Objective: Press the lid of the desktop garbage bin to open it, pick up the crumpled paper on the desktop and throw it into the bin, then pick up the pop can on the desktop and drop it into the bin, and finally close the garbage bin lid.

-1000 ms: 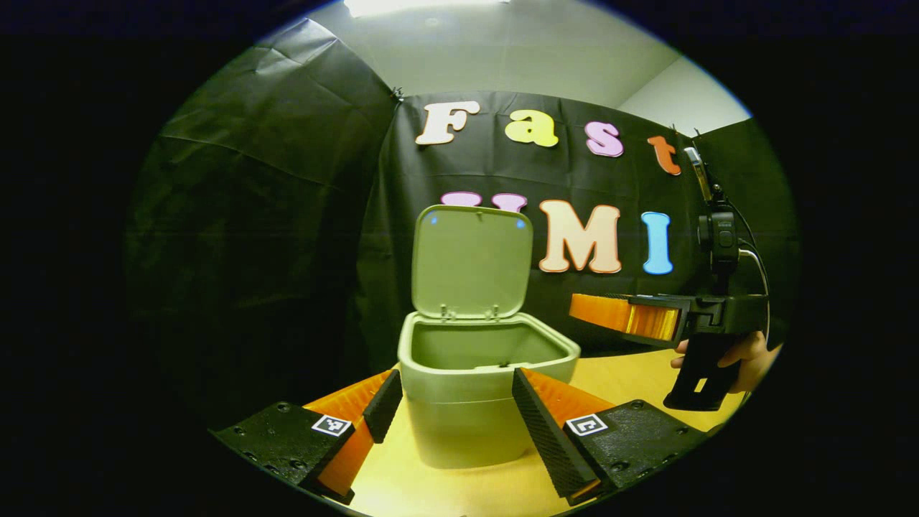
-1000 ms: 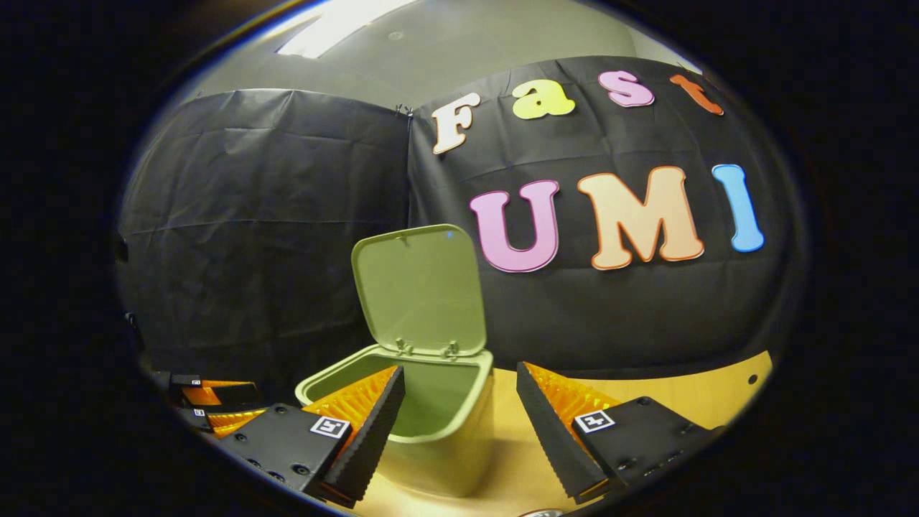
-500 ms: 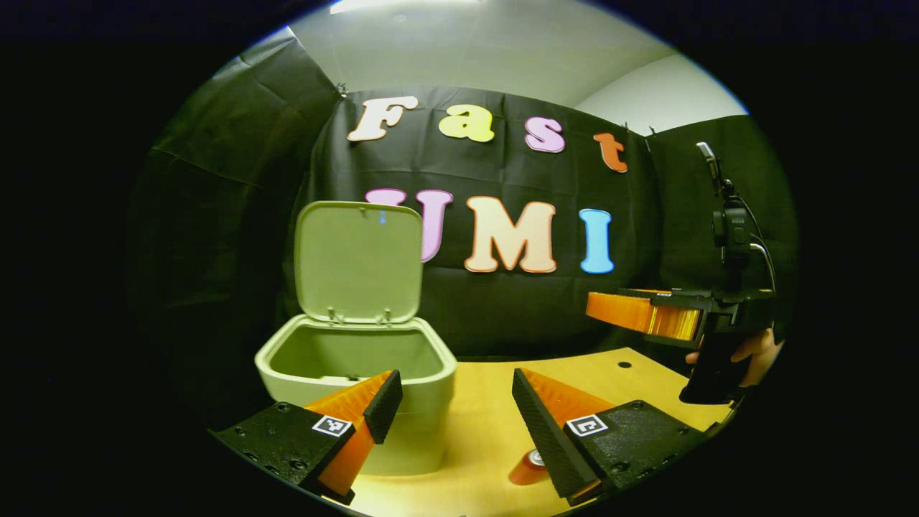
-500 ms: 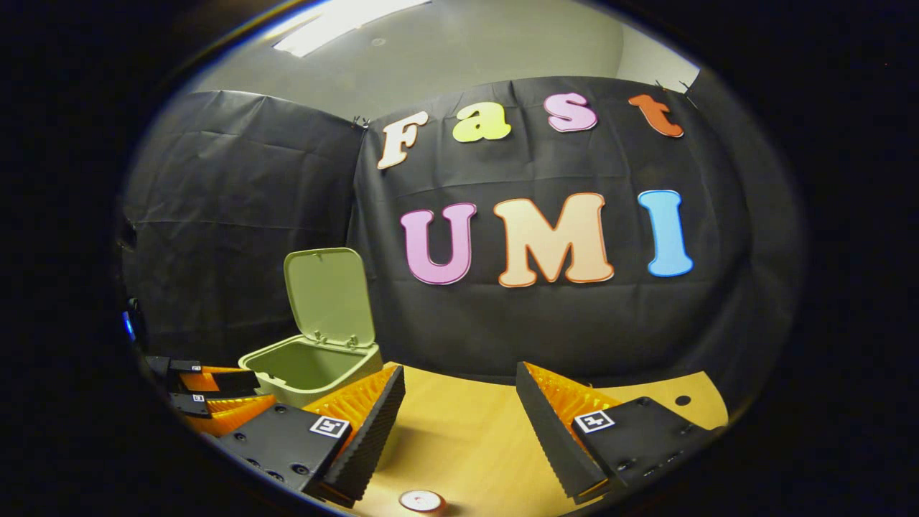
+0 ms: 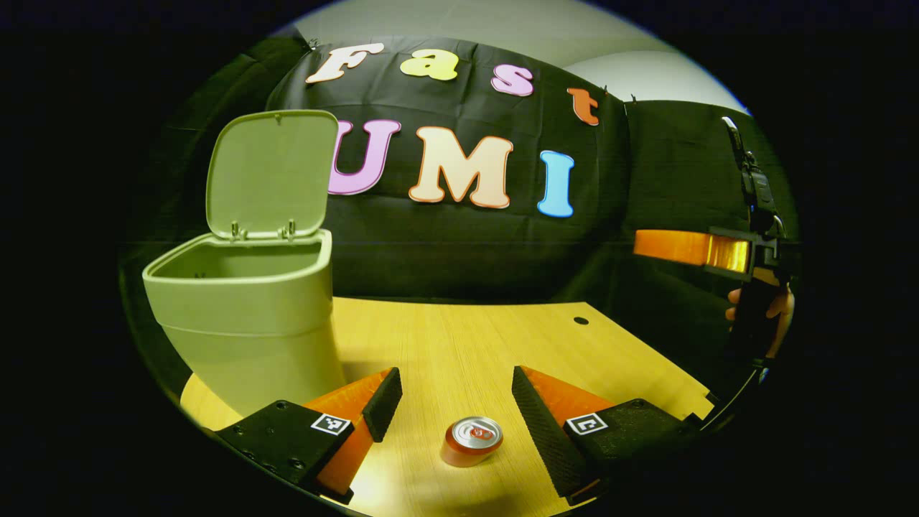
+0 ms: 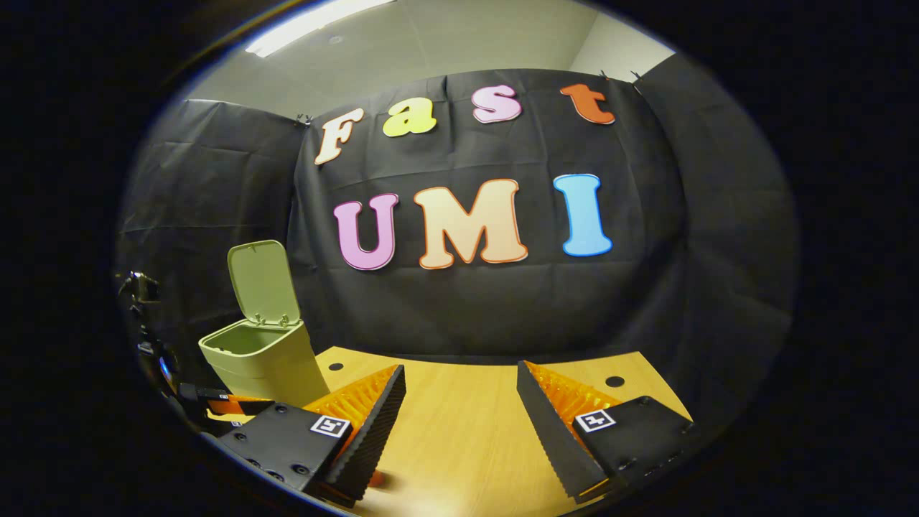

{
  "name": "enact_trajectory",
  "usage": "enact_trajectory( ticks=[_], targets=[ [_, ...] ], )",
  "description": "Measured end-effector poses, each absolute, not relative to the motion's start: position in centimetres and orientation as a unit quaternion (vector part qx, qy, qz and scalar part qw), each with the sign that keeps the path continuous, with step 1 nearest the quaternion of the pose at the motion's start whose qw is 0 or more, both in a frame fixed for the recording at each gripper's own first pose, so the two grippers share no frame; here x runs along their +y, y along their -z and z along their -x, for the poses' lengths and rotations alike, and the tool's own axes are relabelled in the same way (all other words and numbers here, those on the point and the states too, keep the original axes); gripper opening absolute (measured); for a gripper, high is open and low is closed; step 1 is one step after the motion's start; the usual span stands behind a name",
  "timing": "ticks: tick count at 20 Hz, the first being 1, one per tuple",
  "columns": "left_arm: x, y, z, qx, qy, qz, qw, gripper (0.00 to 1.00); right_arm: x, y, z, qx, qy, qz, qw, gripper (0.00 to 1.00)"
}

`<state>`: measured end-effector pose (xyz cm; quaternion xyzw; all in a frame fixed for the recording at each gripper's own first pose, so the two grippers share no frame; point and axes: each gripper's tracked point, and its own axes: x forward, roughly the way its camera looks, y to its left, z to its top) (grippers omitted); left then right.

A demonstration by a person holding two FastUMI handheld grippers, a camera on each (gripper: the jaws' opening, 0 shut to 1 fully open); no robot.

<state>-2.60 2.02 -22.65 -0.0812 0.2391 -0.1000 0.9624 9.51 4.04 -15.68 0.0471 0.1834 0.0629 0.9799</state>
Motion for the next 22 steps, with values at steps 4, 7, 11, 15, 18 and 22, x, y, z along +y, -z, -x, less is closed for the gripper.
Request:
enact_trajectory(
  ticks=[4, 7, 11, 15, 18, 22],
  targets=[
    [0.0, 25.8, 3.4, 0.267, 0.108, 0.077, 0.954, 0.93, -0.5, 17.1, -7.3, 0.203, -0.031, -0.048, 0.978, 0.98],
    [-0.9, 28.0, 3.6, 0.289, 0.103, 0.073, 0.949, 0.93, -3.2, 18.0, -5.8, 0.216, -0.014, -0.053, 0.975, 0.98],
    [-1.6, 31.0, 4.1, 0.313, 0.098, 0.057, 0.943, 0.92, -6.3, 18.4, -4.1, 0.224, 0.007, -0.049, 0.973, 0.98],
    [-1.4, 33.8, 4.0, 0.333, 0.081, 0.049, 0.938, 0.93, -9.0, 18.4, -2.8, 0.230, 0.025, -0.041, 0.972, 0.98],
    [-1.5, 35.7, 4.1, 0.344, 0.078, 0.045, 0.934, 0.93, -10.3, 18.9, -1.9, 0.242, 0.038, -0.031, 0.969, 0.98],
    [-1.5, 36.8, 4.2, 0.356, 0.079, 0.055, 0.929, 0.86, -11.1, 18.8, -1.0, 0.240, 0.052, -0.013, 0.969, 0.98]
  ],
)
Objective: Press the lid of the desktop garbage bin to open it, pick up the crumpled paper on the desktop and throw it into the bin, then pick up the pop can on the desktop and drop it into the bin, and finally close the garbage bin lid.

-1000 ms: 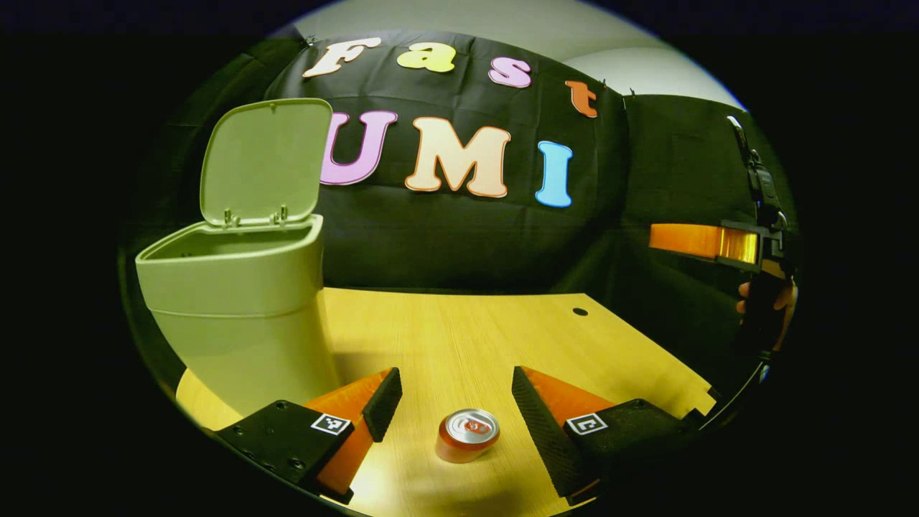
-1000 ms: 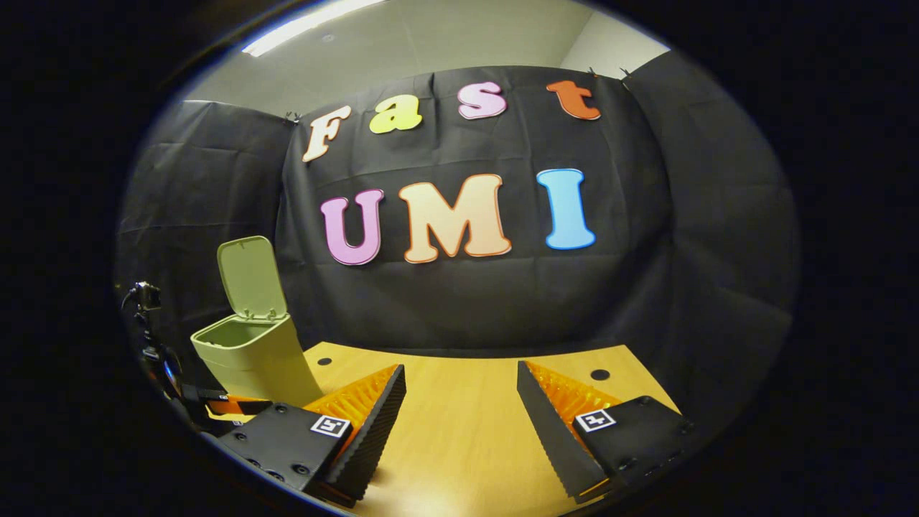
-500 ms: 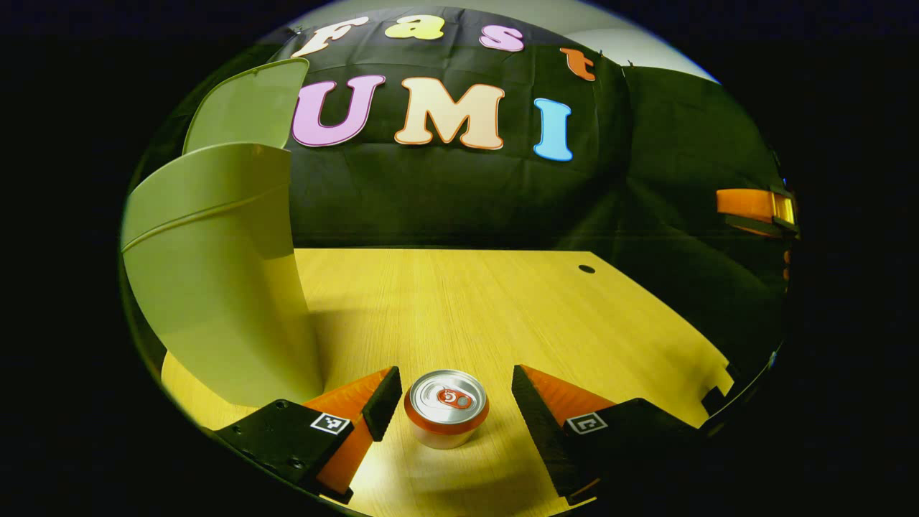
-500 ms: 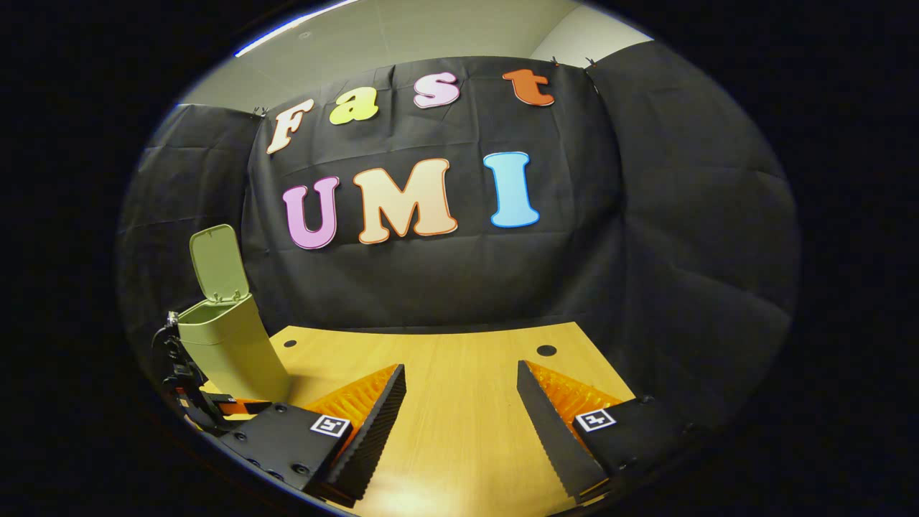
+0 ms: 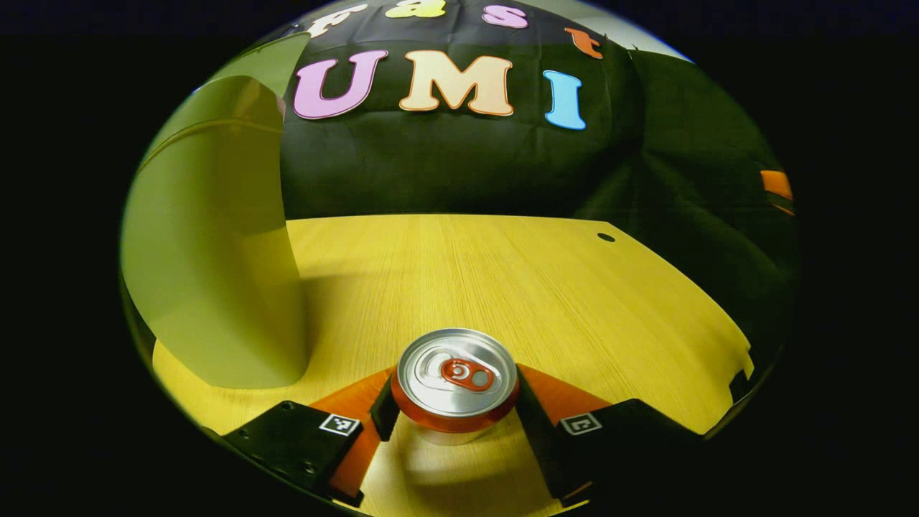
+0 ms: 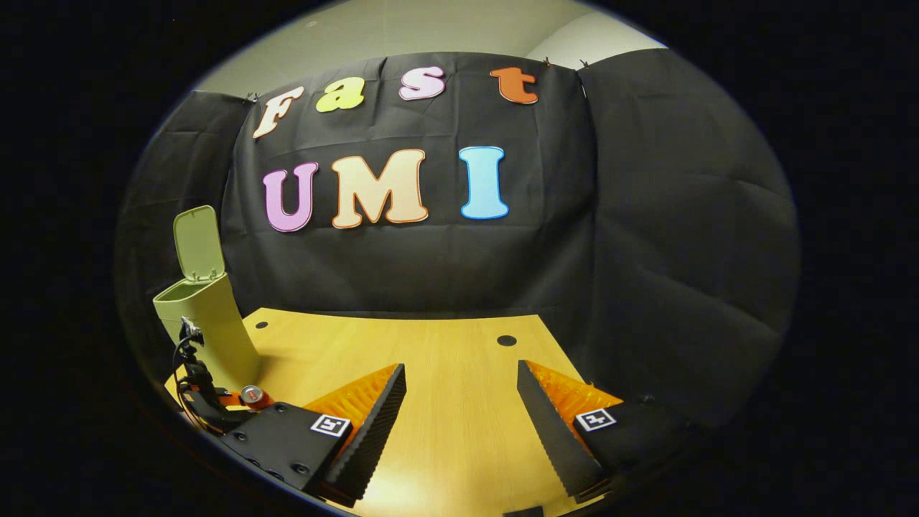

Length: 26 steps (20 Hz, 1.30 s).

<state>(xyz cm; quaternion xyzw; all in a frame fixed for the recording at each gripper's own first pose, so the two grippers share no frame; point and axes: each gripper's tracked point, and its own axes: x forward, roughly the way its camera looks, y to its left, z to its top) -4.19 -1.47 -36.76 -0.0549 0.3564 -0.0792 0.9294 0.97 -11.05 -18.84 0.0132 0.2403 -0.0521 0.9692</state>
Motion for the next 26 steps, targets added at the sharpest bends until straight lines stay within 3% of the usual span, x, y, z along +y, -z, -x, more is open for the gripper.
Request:
enact_trajectory(
  ticks=[1, 5, 16, 26],
  targets=[
    [-1.3, 36.5, 3.9, 0.356, 0.076, 0.057, 0.930, 0.78, -10.9, 18.6, -0.8, 0.236, 0.053, -0.013, 0.970, 0.98],
    [-0.9, 33.0, 2.4, 0.331, 0.081, 0.048, 0.939, 0.77, -10.2, 18.5, -0.7, 0.229, 0.048, -0.014, 0.972, 0.98],
    [-1.6, 15.7, -5.3, 0.171, 0.126, 0.034, 0.977, 0.76, -9.9, 16.7, -0.2, 0.196, 0.051, -0.041, 0.978, 0.95],
    [4.4, 5.0, -8.6, 0.085, 0.085, 0.055, 0.991, 0.76, -9.7, 15.7, 0.3, 0.178, 0.052, -0.055, 0.981, 0.98]
  ],
)
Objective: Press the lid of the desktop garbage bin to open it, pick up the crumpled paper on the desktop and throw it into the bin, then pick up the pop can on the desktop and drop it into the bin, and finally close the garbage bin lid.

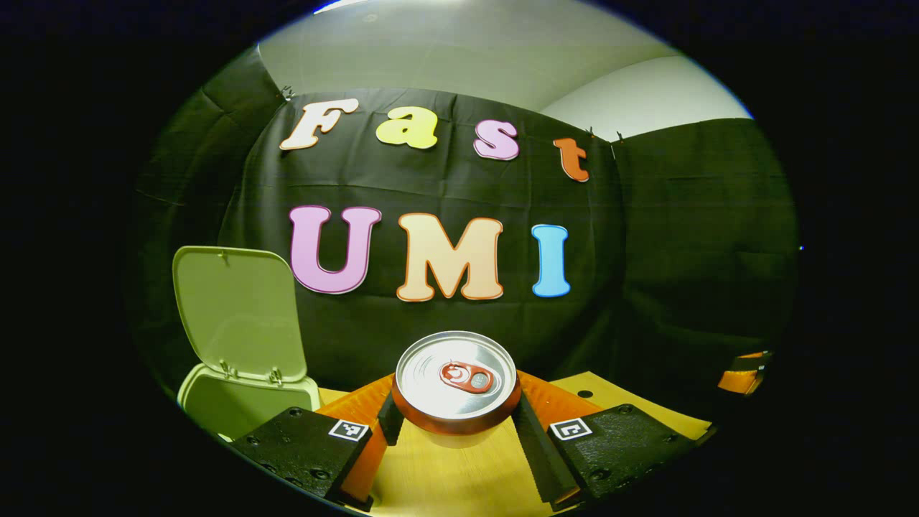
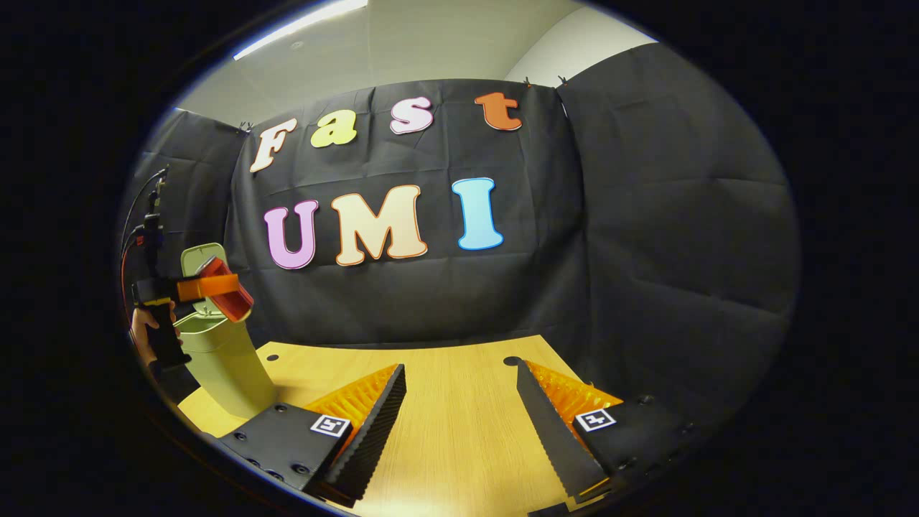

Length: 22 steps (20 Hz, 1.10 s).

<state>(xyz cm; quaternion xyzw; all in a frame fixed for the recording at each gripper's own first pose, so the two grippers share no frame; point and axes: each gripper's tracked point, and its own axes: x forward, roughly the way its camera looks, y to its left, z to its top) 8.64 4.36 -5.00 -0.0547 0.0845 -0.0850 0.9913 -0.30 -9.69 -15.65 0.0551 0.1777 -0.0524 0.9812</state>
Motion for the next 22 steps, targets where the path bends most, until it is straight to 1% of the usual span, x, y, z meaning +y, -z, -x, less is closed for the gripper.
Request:
enact_trajectory(
  ticks=[1, 2, 5, 16, 17, 18, 19, 21, 22],
  targets=[
    [5.5, 4.5, -8.9, 0.081, 0.074, 0.051, 0.993, 0.76, -9.6, 15.6, 0.4, 0.178, 0.050, -0.055, 0.981, 0.94],
    [6.8, 4.2, -9.1, 0.078, 0.062, 0.046, 0.994, 0.76, -9.4, 15.6, 0.5, 0.177, 0.048, -0.054, 0.982, 0.98],
    [10.0, 4.2, -8.9, 0.080, 0.032, 0.029, 0.996, 0.76, -9.0, 15.5, 0.3, 0.177, 0.044, -0.049, 0.982, 0.98],
    [19.3, 8.5, -8.6, 0.125, -0.062, 0.036, 0.990, 0.76, -7.9, 15.8, -0.1, 0.169, 0.036, -0.067, 0.983, 0.98],
    [20.1, 9.1, -8.3, 0.133, -0.071, 0.036, 0.988, 0.76, -7.8, 16.1, -0.2, 0.174, 0.035, -0.066, 0.982, 0.94],
    [21.2, 9.9, -8.2, 0.139, -0.083, 0.034, 0.986, 0.76, -7.6, 16.3, -0.2, 0.178, 0.034, -0.067, 0.981, 0.94],
    [22.0, 10.5, -8.1, 0.147, -0.090, 0.036, 0.984, 0.76, -7.4, 16.4, -0.3, 0.180, 0.033, -0.068, 0.981, 0.98],
    [22.8, 12.1, -8.1, 0.167, -0.098, 0.038, 0.980, 0.76, -7.1, 16.4, -0.4, 0.182, 0.031, -0.065, 0.981, 0.98],
    [23.3, 12.9, -7.8, 0.178, -0.104, 0.042, 0.978, 0.76, -6.9, 16.4, -0.4, 0.181, 0.030, -0.064, 0.981, 1.00]
  ],
)
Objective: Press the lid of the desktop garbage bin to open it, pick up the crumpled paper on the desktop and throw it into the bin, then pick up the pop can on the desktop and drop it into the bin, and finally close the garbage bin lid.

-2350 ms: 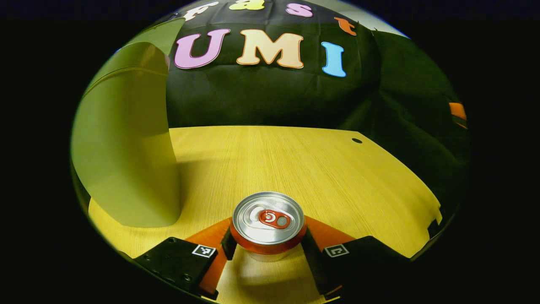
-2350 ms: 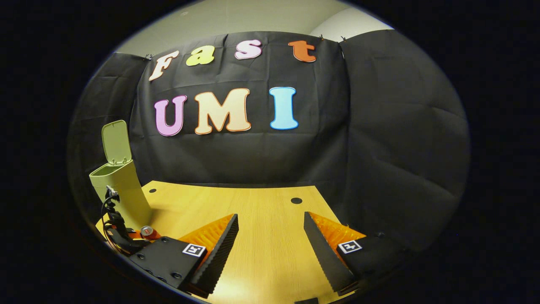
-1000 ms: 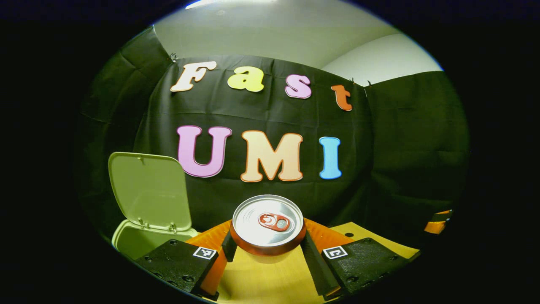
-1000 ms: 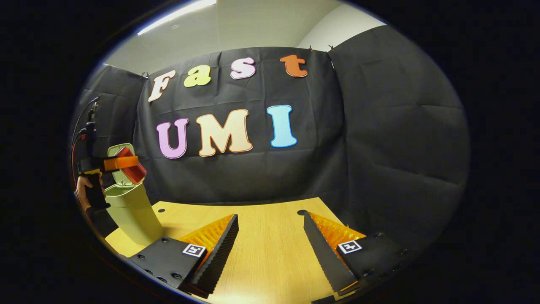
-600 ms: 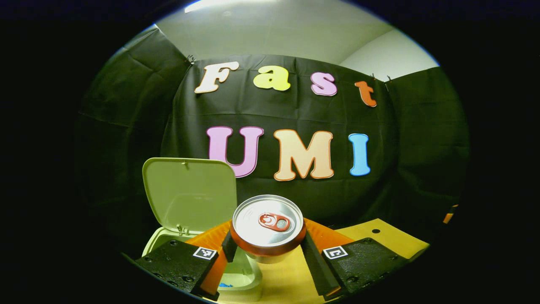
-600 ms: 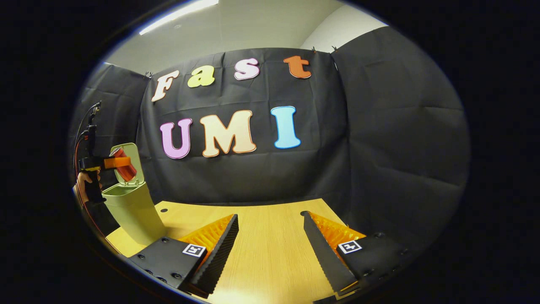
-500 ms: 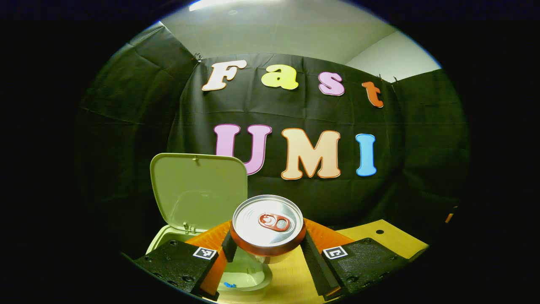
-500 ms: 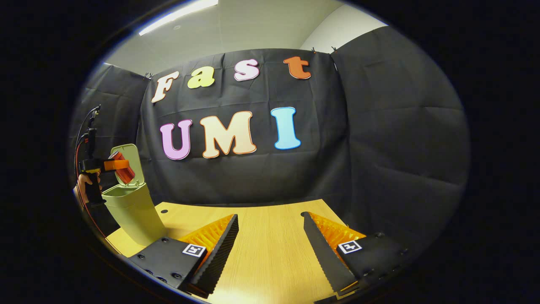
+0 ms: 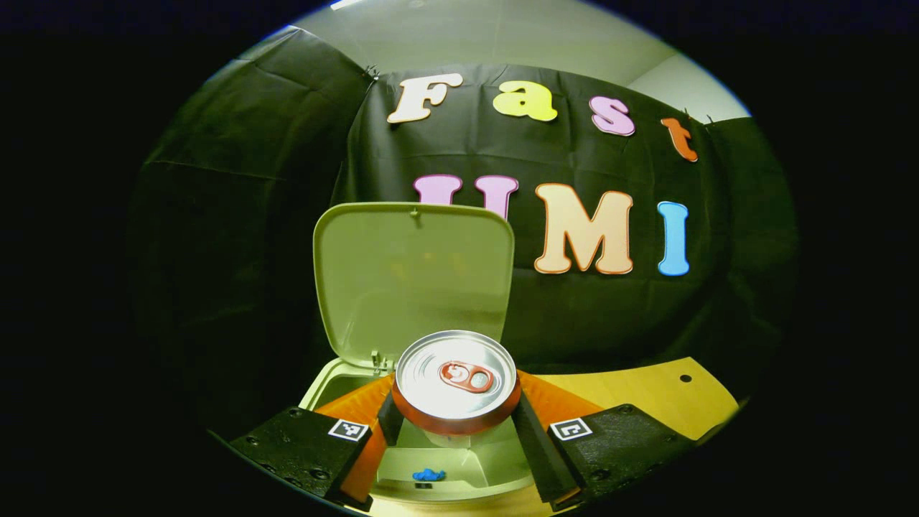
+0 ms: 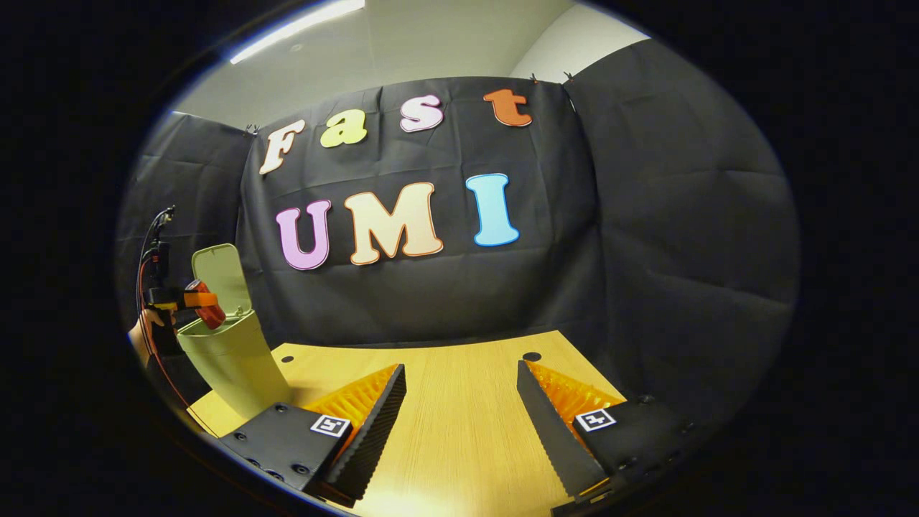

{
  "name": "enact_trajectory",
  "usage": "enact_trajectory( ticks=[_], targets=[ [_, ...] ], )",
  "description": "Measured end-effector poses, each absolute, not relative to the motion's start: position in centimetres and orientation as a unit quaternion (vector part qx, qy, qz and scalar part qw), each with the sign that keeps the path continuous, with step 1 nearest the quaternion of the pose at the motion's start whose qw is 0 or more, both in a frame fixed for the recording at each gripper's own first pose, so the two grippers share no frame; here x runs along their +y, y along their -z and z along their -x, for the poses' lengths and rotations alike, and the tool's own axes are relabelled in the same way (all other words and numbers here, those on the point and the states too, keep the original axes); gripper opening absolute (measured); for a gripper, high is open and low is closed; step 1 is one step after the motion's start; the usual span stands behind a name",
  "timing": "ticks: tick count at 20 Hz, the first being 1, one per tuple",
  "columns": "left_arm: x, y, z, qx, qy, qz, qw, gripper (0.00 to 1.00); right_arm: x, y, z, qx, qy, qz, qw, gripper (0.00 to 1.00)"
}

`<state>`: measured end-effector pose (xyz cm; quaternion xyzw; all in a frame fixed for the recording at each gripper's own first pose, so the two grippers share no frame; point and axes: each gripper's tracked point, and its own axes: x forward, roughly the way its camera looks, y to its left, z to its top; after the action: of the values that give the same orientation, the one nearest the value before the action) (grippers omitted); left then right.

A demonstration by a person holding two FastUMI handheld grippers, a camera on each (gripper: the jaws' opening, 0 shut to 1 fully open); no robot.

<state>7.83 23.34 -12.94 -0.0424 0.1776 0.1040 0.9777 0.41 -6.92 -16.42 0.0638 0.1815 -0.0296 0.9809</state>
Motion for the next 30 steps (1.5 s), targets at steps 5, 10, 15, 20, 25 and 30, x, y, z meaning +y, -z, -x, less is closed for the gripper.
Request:
enact_trajectory(
  ticks=[5, 10, 15, 20, 25, 30],
  targets=[
    [24.8, 11.7, -7.2, 0.150, -0.134, 0.044, 0.979, 0.93, -6.5, 16.2, -0.5, 0.182, 0.027, -0.055, 0.981, 0.97],
    [24.0, 5.3, -8.5, 0.092, -0.117, -0.016, 0.989, 0.93, -5.7, 16.4, -0.7, 0.184, 0.020, -0.058, 0.981, 0.98],
    [23.1, -1.1, -11.2, 0.034, -0.103, -0.007, 0.994, 0.91, -5.1, 16.6, -1.0, 0.184, 0.014, -0.054, 0.981, 0.98],
    [25.0, -3.4, -14.7, 0.023, -0.118, -0.015, 0.993, 0.93, -6.0, 17.0, -1.0, 0.187, 0.029, -0.055, 0.980, 0.98],
    [27.3, -1.9, -18.5, 0.049, -0.131, -0.014, 0.990, 0.91, -7.6, 17.4, -0.8, 0.189, 0.064, -0.045, 0.979, 0.98],
    [28.0, 0.0, -20.6, 0.089, -0.119, -0.020, 0.989, 0.91, -8.0, 17.4, -0.6, 0.200, 0.078, -0.024, 0.976, 0.98]
  ],
)
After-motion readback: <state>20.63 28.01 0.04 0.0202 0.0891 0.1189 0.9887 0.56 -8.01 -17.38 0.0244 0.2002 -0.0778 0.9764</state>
